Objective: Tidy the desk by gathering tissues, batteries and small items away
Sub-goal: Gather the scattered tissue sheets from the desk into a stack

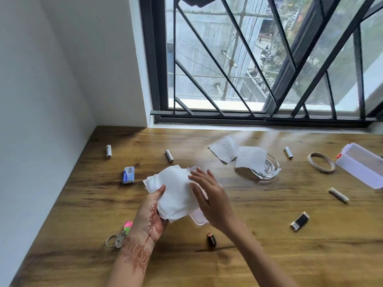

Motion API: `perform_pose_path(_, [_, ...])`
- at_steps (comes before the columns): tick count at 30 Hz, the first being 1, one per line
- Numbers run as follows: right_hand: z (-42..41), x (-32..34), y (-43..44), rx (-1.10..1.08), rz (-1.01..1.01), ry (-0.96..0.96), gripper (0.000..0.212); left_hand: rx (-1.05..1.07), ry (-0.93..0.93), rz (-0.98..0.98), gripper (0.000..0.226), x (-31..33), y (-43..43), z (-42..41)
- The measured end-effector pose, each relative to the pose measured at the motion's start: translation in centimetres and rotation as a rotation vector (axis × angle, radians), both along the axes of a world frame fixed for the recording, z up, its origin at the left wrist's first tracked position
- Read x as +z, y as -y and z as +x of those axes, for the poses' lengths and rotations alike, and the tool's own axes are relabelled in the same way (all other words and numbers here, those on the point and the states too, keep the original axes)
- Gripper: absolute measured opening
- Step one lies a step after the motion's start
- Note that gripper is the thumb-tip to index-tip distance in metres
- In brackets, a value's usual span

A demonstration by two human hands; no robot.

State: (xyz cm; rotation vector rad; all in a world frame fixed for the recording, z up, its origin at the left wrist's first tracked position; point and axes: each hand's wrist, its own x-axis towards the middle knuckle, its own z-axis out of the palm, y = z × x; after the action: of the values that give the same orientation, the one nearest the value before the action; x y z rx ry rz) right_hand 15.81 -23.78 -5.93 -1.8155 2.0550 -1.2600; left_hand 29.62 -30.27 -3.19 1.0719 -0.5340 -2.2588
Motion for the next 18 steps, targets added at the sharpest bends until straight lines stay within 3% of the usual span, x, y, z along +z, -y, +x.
perform_pose_path(5, [-7.7, -2.3, 2.6, -0.299, 0.232, -0.178, 0.032, -0.001, 0.011, -0.032, 0.013, -0.7, 0.8, -0.3])
perform_pose_path(10, [-12.7, -3.5, 4.8, -0.374, 0.471, -0.449, 0.031, -0.031, -0.006, -0.077, 0.015, -1.1, 1.1, -0.7])
perform_pose_path(13, [-13.7, -4.3, 5.7, -0.418, 0.498, -0.493, 0.024, 0.014, -0.013, -0.060, 0.014, -1.2, 1.3, -1.1])
perform_pose_path(18, [-14.6, -5.4, 6.1, -0.442, 0.379, -0.453, 0.023, 0.060, -0.018, -0.035, 0.016, -1.3, 1.0, -2.0])
